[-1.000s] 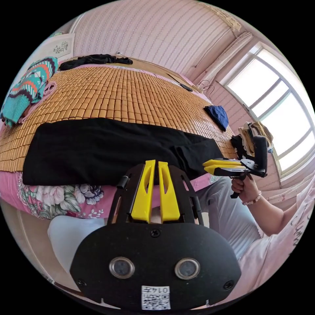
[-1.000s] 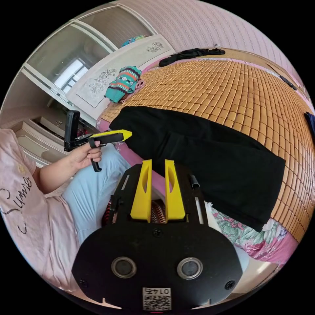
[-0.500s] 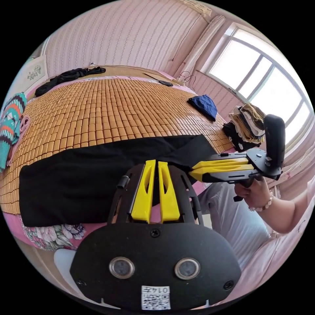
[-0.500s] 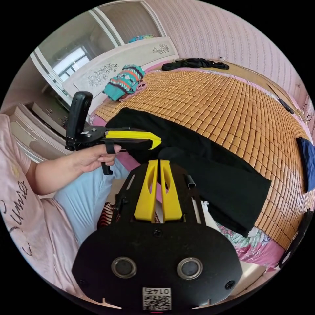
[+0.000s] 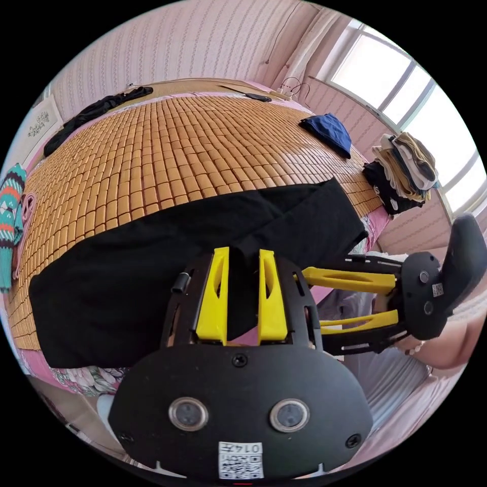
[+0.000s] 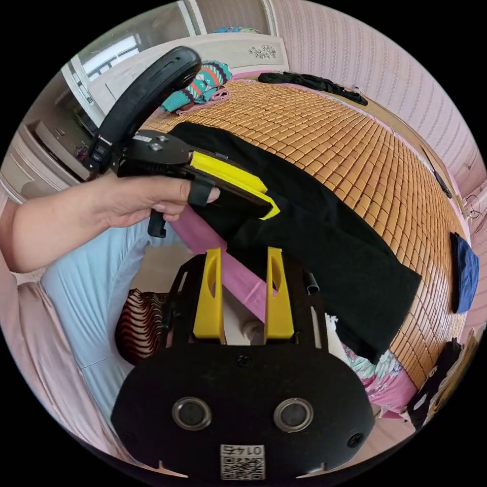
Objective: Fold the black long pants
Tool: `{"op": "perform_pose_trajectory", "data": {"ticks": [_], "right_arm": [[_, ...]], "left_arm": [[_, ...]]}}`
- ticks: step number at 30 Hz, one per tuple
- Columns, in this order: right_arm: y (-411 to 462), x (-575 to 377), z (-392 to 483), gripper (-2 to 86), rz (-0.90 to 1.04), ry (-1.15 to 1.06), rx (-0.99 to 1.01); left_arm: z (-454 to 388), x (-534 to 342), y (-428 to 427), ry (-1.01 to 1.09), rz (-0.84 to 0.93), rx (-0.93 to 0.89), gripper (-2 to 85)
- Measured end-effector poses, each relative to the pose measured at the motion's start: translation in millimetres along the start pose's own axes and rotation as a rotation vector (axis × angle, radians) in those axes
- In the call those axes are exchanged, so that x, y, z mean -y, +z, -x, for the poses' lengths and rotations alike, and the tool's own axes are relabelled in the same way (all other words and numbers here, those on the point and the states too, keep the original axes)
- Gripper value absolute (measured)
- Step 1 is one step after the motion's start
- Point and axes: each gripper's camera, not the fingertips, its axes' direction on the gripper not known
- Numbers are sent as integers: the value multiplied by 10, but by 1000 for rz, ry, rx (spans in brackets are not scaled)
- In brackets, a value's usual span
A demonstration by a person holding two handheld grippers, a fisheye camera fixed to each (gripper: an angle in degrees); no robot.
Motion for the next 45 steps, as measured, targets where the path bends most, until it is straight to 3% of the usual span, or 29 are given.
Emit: {"op": "perform_pose_trajectory", "data": {"ticks": [3,9,16,21,24,26,29,33,40,45], "right_arm": [[27,82,102,90,12,-14,-123],[-311,186,-81,33,-16,33,-28],[-996,435,-140,26,-159,44,4],[-1050,1386,151,30,-328,-110,239],[-892,2211,665,43,-415,-201,336],[-471,2756,1000,58,-312,-208,375],[-94,2915,1102,64,-150,-187,407],[-122,2501,874,50,-106,-198,401],[-573,1523,-102,7,-22,50,62],[-352,1424,-332,-1,99,133,-12]], "left_arm": [[-96,23,19,69,2,19,62],[-234,-13,-180,114,-40,-1,8],[-169,-15,-844,107,-230,-90,2],[506,-181,-1578,20,-280,134,13],[1258,-468,-2138,-146,-275,323,38],[1821,-775,-2348,-285,-226,514,55],[2165,-1136,-2415,-387,-158,575,60],[2063,-1425,-2281,-388,-177,516,55],[1174,-1286,-1615,-213,-222,99,30],[698,-974,-1102,-137,-157,94,9]]}}
